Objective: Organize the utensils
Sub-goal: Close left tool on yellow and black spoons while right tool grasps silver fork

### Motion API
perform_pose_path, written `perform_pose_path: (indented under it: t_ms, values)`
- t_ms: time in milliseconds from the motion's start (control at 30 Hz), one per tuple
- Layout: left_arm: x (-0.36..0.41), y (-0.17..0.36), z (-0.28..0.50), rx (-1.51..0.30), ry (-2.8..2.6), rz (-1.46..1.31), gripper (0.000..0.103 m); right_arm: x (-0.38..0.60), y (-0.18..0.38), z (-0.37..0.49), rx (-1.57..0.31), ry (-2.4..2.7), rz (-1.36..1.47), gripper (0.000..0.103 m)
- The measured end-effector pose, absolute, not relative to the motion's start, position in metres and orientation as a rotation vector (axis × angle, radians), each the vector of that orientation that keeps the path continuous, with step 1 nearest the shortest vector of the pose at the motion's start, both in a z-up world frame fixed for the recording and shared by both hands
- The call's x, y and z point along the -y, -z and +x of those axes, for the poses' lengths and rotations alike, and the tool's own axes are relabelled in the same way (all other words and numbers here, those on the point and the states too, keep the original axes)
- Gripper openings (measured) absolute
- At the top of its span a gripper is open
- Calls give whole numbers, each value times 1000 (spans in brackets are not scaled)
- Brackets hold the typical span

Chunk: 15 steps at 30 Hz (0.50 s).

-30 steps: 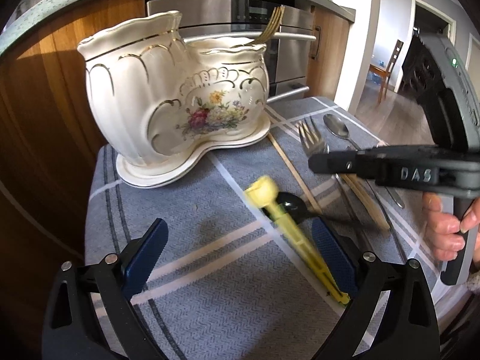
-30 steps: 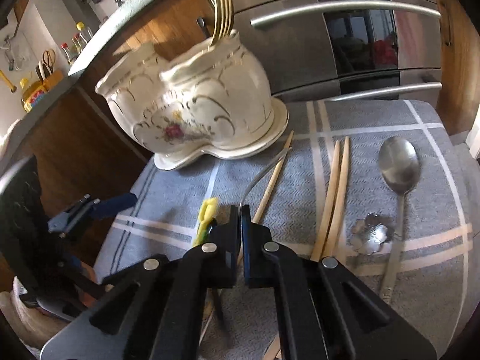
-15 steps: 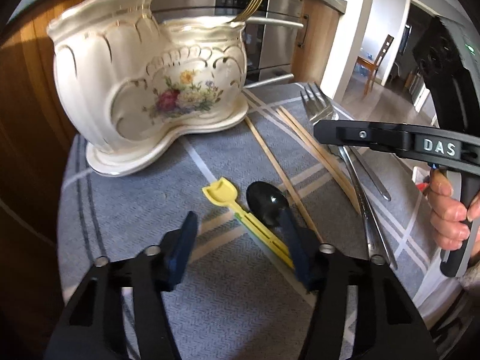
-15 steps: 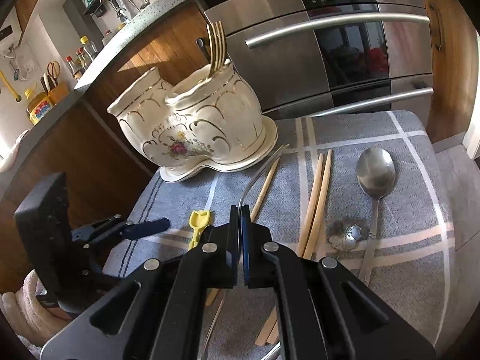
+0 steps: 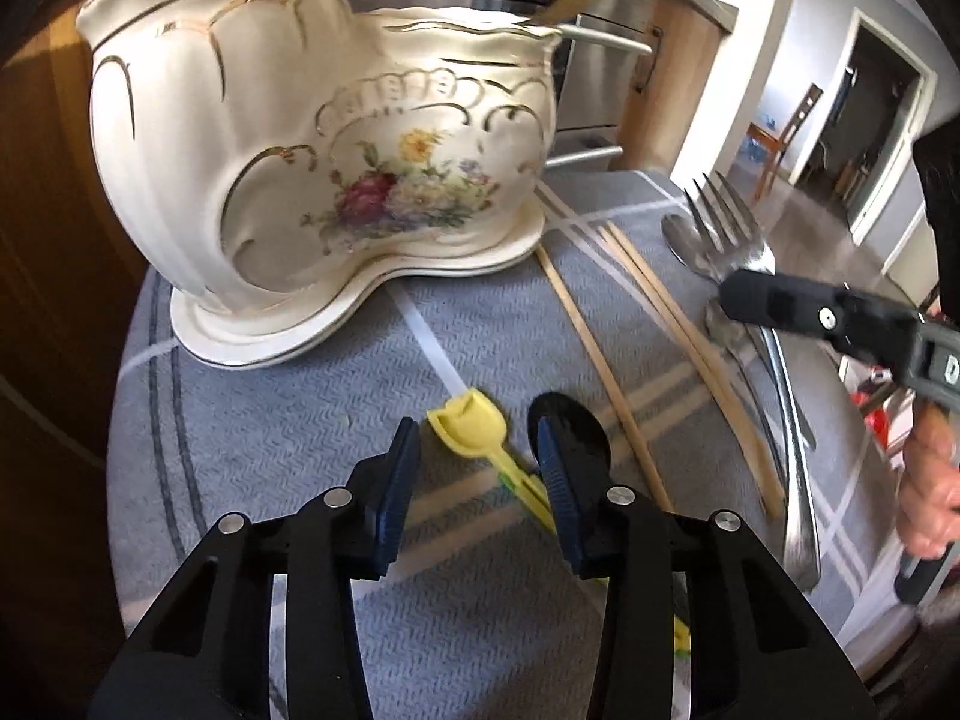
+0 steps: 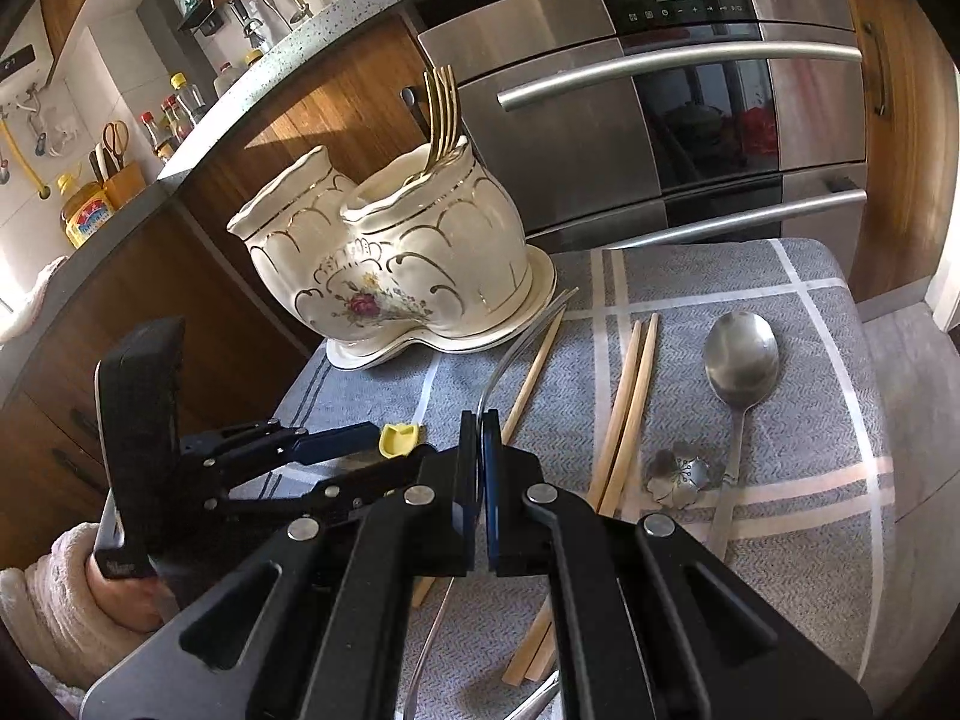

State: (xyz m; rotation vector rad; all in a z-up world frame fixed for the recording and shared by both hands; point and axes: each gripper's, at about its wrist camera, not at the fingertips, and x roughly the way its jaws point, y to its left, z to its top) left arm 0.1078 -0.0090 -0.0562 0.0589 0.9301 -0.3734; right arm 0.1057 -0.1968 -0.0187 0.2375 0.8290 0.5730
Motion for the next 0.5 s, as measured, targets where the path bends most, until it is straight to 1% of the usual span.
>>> perform_pose_path:
  t_ms: [167, 233, 267, 400, 500]
  values:
    - [20, 58, 110, -913, 340, 124, 41, 197, 17, 104, -826, -584, 234, 2]
    - [24, 58, 108, -907, 333, 147, 39, 197, 16, 103, -823, -591, 235, 2]
    - [24, 58, 107, -903, 329, 152, 36, 196, 15, 103, -822, -592, 233, 2]
    - [14, 57, 106, -917, 348, 98, 30, 196, 15, 101, -823, -604, 229, 2]
    - [4, 57, 105, -924, 364, 58, 28, 196, 14, 101, -822, -609, 231, 2]
